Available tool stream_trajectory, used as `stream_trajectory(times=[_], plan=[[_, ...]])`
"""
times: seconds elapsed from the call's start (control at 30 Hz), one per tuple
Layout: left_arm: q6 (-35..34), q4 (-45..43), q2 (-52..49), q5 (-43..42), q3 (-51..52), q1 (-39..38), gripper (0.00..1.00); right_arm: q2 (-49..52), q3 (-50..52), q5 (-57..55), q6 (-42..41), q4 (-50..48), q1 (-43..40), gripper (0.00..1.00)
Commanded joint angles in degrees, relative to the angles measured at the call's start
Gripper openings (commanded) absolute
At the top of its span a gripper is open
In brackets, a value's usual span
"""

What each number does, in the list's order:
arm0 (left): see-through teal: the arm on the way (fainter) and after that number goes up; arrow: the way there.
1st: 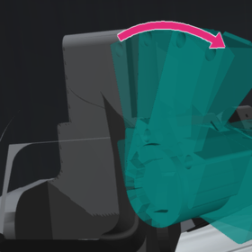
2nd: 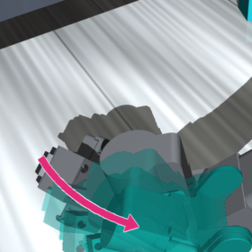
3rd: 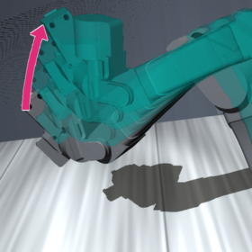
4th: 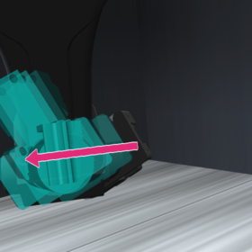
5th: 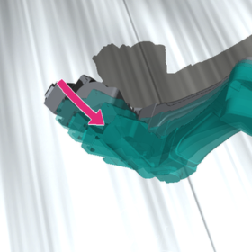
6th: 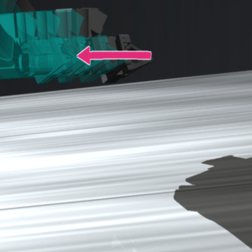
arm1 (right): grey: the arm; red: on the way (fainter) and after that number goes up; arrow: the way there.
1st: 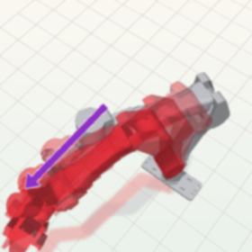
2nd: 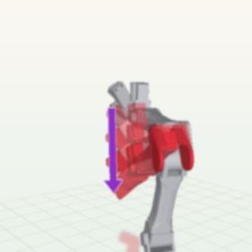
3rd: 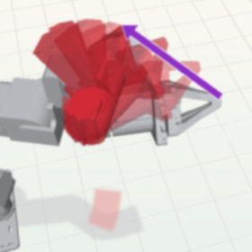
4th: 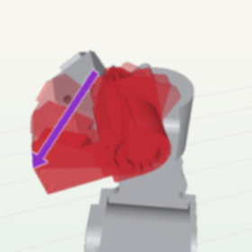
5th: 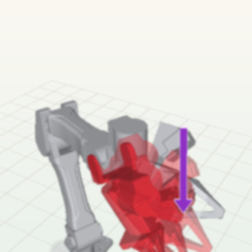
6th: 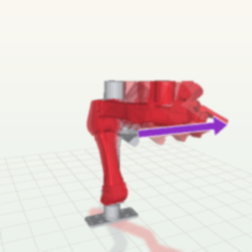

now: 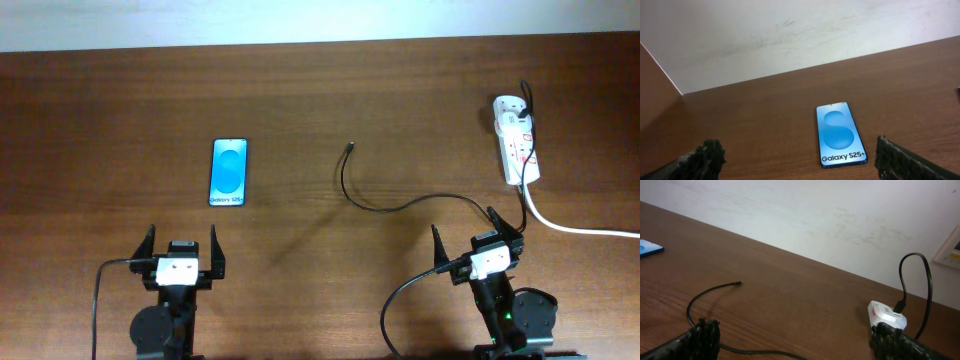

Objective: Plug charger to phone and switch on socket

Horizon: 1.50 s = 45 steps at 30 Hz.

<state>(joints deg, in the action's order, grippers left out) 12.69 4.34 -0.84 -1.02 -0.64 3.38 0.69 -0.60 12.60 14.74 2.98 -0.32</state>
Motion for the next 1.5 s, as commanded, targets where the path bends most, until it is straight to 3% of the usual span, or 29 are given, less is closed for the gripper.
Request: stream_trajectory(times=[0.0,0.2,0.27,0.37,0.43,0.6,0.63,0.7,0.83,0.9,0.93,1.0,1.07,1.13,1.17,1.3,1.47], plan=[[0.7,-0.17,0.5,0.63,0.13,-0.13,0.99,-0.48,0.28,0.7,-0.83,0.26,0.31,0.98],[0.59,0.46,0.31,1.29,0.13,-0.11,0.99,-0.48,0.28,-0.26,-0.17,0.31,0.31,0.98],[-5.42,-0.61,-0.94,4.37,0.13,-0.11,0.99,-0.48,0.28,-0.52,-0.15,0.24,0.31,0.98],[-7.28,-4.96,-5.64,4.39,-1.88,0.07,0.99,-0.48,0.22,-1.22,-0.66,-1.11,0.31,0.98],[-8.39,-5.01,-11.39,3.98,-6.62,0.2,0.99,-0.48,-0.5,-1.25,-2.19,-4.46,0.31,0.98],[-8.37,-3.67,-40.72,-7.08,-30.8,0.13,0.99,2.43,-9.05,0.76,-8.94,-4.39,0.31,0.98],[-8.37,0.7,-47.34,-8.7,-37.94,0.13,0.99,5.42,-12.68,1.2,-9.29,-2.8,0.31,0.98],[-8.35,18.93,-63.39,-10.56,-58.71,0.13,0.99,18.93,-27.69,2.86,-9.25,5.55,0.31,0.98],[-8.39,23.71,-70.58,-11.91,-69.26,0.13,0.99,37.07,-49.35,7.91,-9.25,20.48,0.31,0.98],[-8.39,30.99,-75.63,-13.0,-75.91,0.13,0.99,50.95,-66.58,8.48,-9.25,36.33,0.31,0.98],[-8.37,39.93,-80.56,-17.2,-82.18,0.13,0.99,57.33,-74.05,11.26,-9.25,42.07,0.31,0.99],[-8.37,50.88,-86.95,-21.68,-88.11,0.13,0.99,66.27,-83.32,12.96,-9.29,50.14,0.33,0.98],[-8.35,53.57,-91.54,-28.37,-88.32,0.13,0.99,71.3,-84.08,17.22,-9.2,53.4,0.31,0.98],[-8.57,52.76,-94.6,-29.64,-88.32,0.13,0.99,76.24,-84.04,20.87,-9.27,54.75,0.33,0.98],[-8.74,52.06,-95.93,-28.61,-88.32,-0.11,0.99,77.77,-84.04,20.85,-9.27,55.17,0.33,0.98],[-13.18,52.13,-103.45,-7.39,-91.45,-2.23,0.99,83.01,-84.04,20.87,-9.31,56.74,0.37,0.98],[-11.85,52.28,-114.18,0.13,-92.02,-3.72,0.99,83.06,-84.04,20.76,-9.22,57.7,0.37,0.98]])
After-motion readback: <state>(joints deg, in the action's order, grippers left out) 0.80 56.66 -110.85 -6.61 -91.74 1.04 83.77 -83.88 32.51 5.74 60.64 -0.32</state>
